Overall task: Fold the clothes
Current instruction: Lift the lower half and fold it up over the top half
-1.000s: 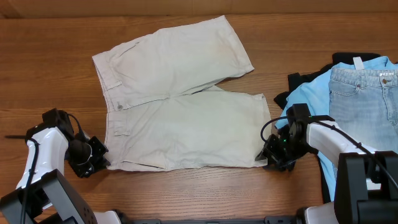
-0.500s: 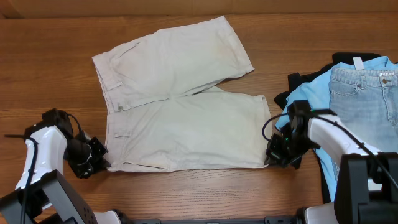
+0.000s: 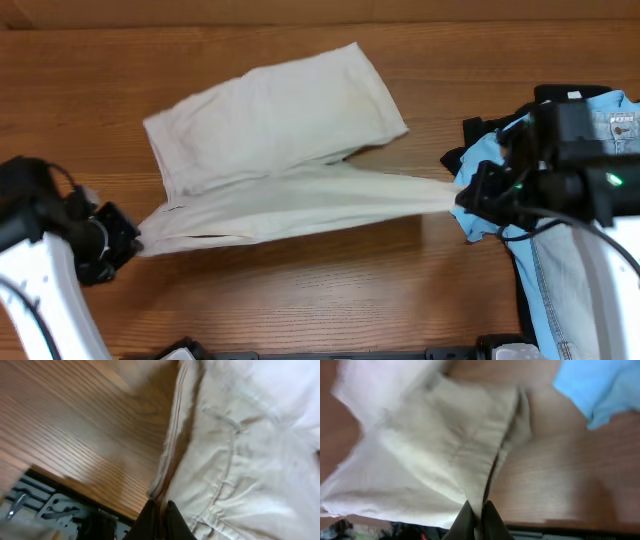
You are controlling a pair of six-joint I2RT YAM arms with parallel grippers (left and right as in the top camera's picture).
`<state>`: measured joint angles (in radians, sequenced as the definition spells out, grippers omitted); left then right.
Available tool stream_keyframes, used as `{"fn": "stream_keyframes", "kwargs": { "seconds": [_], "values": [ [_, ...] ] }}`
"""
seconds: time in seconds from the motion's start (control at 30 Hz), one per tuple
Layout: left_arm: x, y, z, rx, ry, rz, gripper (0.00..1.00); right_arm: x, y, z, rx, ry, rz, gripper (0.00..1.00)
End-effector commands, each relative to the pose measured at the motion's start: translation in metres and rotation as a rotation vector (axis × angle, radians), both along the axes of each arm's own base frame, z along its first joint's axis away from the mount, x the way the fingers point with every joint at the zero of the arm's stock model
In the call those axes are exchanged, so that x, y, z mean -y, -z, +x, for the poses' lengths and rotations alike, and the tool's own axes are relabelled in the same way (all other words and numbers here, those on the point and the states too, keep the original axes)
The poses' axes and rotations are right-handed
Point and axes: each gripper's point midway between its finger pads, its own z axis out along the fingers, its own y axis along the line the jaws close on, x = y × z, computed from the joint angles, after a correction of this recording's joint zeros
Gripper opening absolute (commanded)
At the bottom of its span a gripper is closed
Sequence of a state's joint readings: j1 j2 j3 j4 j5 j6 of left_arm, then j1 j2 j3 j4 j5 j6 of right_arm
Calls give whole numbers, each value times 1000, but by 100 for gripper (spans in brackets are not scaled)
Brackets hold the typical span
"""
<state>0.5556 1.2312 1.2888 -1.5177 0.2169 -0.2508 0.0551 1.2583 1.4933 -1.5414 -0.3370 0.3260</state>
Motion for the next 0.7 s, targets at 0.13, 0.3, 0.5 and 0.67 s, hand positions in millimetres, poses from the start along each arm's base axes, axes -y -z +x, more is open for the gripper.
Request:
{"fn": "stream_keyframes", "kwargs": {
  "seconds": [0.13,0.3,0.5,0.67],
  "values": [
    [-28,-24,-22,9,-53,209,4,26,-21,50,195,61,-137,4],
    [-33,-14,-18,7,-78,215,4,23,-2,116,253,66,-135,4],
    [-43,17,-9,1,-117,223,4,18,26,183,320,61,-120,4],
    [-53,41,7,1,-131,220,4,-6,38,230,439,-56,-32,4]
  ]
}}
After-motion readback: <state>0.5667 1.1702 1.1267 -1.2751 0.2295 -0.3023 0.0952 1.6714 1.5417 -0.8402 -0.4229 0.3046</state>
